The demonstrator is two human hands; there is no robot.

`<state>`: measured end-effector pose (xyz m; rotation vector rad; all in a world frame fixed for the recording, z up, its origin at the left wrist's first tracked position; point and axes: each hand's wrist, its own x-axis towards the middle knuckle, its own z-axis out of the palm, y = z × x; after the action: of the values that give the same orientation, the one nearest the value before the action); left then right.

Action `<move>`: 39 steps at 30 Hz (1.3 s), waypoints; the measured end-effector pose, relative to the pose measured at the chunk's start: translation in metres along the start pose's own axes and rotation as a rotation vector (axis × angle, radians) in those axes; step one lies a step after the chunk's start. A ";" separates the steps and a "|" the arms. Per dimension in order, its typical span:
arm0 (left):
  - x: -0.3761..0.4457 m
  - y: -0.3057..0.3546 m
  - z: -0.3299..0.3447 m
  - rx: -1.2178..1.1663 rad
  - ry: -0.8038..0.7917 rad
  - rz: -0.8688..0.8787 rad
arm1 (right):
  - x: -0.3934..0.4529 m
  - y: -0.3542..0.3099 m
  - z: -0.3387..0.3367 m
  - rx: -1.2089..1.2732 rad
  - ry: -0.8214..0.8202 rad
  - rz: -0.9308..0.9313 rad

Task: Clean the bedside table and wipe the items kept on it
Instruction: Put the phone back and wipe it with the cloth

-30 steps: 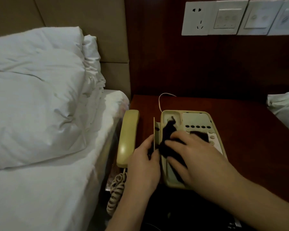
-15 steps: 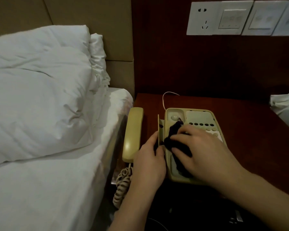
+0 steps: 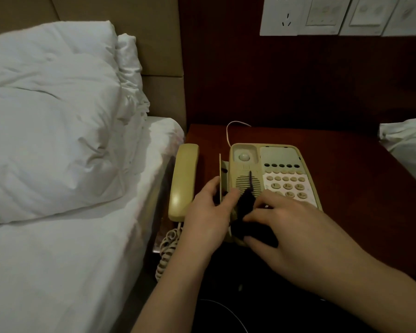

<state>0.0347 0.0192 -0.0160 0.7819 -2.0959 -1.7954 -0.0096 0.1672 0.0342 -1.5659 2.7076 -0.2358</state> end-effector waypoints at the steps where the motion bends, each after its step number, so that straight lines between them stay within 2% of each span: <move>1: 0.000 -0.001 0.000 0.006 -0.007 0.002 | 0.002 0.001 0.001 -0.013 0.035 0.009; 4: 0.002 -0.004 -0.001 0.022 -0.004 -0.006 | 0.004 0.001 0.008 -0.063 0.078 0.053; 10: 0.003 -0.001 0.001 0.117 0.028 0.005 | -0.009 0.003 -0.009 -0.033 -0.082 -0.050; 15: 0.000 -0.001 0.002 0.141 0.034 0.012 | -0.003 -0.008 -0.002 -0.100 -0.001 -0.038; 20: -0.001 0.001 0.003 0.171 0.049 0.005 | -0.006 0.000 -0.009 0.005 -0.087 0.001; 24: -0.004 0.002 0.004 0.155 0.049 0.003 | 0.005 -0.004 -0.007 -0.058 0.008 0.004; 30: 0.000 -0.001 0.003 0.182 0.041 0.020 | 0.003 0.003 -0.011 0.013 -0.156 -0.005; 34: 0.001 -0.001 0.003 0.177 0.025 0.018 | 0.007 0.006 -0.010 -0.016 0.009 0.042; 39: 0.000 0.002 0.005 0.217 0.030 0.011 | -0.020 0.001 -0.010 0.157 -0.060 0.056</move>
<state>0.0315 0.0229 -0.0152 0.8425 -2.2967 -1.5570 -0.0012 0.1859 0.0423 -1.4306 2.6118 -0.3836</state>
